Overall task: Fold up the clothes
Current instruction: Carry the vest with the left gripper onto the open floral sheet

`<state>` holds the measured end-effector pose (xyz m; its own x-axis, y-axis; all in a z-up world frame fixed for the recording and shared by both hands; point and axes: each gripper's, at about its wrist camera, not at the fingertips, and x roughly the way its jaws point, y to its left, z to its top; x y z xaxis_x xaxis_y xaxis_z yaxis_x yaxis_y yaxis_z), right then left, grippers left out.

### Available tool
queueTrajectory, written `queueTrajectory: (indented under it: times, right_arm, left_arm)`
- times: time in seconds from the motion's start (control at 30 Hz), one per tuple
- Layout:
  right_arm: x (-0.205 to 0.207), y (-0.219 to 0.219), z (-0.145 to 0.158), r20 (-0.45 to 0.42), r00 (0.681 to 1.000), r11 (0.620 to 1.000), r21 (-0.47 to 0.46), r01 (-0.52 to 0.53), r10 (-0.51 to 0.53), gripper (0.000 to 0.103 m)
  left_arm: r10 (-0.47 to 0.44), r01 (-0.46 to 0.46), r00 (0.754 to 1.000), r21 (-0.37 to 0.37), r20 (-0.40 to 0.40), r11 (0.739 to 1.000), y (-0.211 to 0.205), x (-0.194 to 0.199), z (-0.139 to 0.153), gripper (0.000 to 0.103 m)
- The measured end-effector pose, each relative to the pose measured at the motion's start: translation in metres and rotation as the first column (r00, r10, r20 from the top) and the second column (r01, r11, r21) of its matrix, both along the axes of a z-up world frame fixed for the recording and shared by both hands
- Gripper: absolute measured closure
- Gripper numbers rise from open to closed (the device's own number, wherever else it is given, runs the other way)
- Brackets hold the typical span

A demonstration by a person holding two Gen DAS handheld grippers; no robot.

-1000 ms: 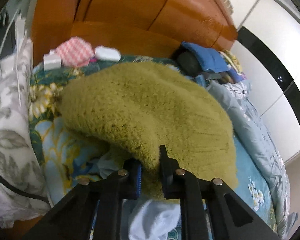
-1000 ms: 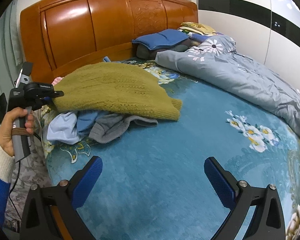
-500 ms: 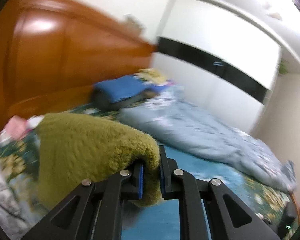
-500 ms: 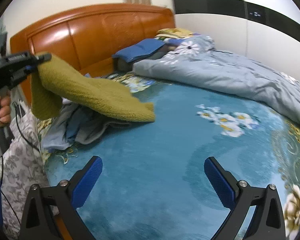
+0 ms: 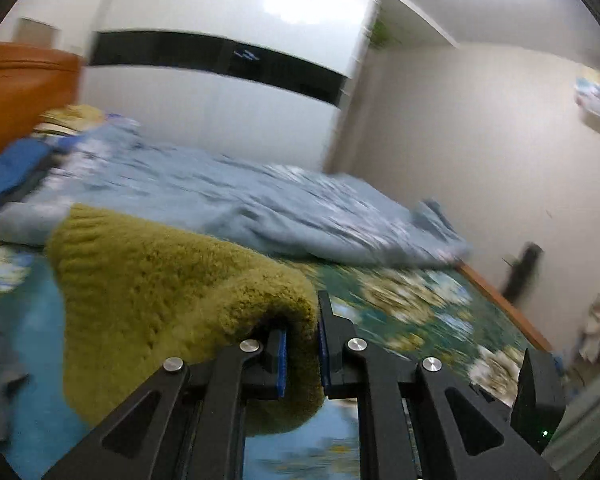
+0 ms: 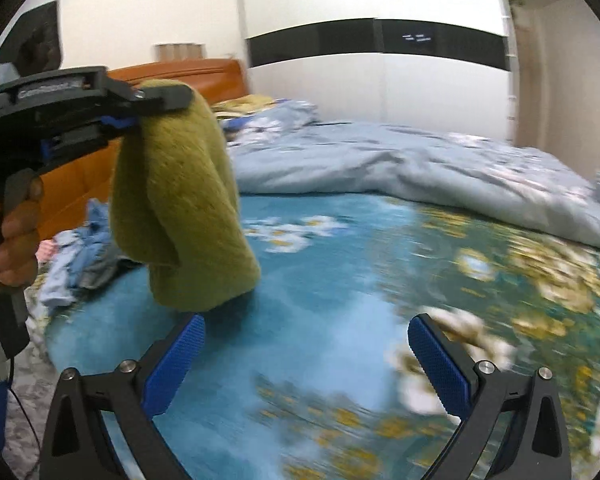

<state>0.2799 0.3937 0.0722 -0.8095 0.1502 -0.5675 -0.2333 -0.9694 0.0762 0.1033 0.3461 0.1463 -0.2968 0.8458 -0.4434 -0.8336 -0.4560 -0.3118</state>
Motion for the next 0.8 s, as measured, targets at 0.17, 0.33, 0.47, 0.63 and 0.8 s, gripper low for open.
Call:
queueTrajectory:
  times: [0.17,0.33,0.47,0.63,0.8]
  right_arm:
    - [0.06,0.065,-0.007,0.015,0.987,0.987,-0.007,0.16,-0.16,0.0]
    - [0.108,0.113,-0.021,0.05,0.957,0.957,-0.03,0.288,-0.287,0.0]
    - [0.136,0.142,-0.038,0.089,0.93,0.93,-0.064,0.362,-0.356,0.0]
    - [0.15,0.163,-0.054,0.122,0.908,0.907,-0.091,0.412,-0.4,0.0]
    - [0.153,0.171,-0.062,0.135,0.901,0.896,-0.117,0.428,-0.413,0.0]
  left_arm:
    - [-0.18,0.181,0.983,-0.08,0.024,0.98,0.1,0.06,-0.026,0.09]
    - [-0.283,0.287,0.958,-0.216,0.051,0.933,0.182,0.109,-0.064,0.09]
    - [-0.295,0.31,0.951,-0.301,0.098,0.902,0.209,0.118,-0.098,0.089]
    - [-0.314,0.337,0.941,-0.36,0.123,0.87,0.215,0.127,-0.123,0.087]
    - [-0.389,0.397,0.916,-0.352,0.098,0.848,0.19,0.135,-0.113,0.066]
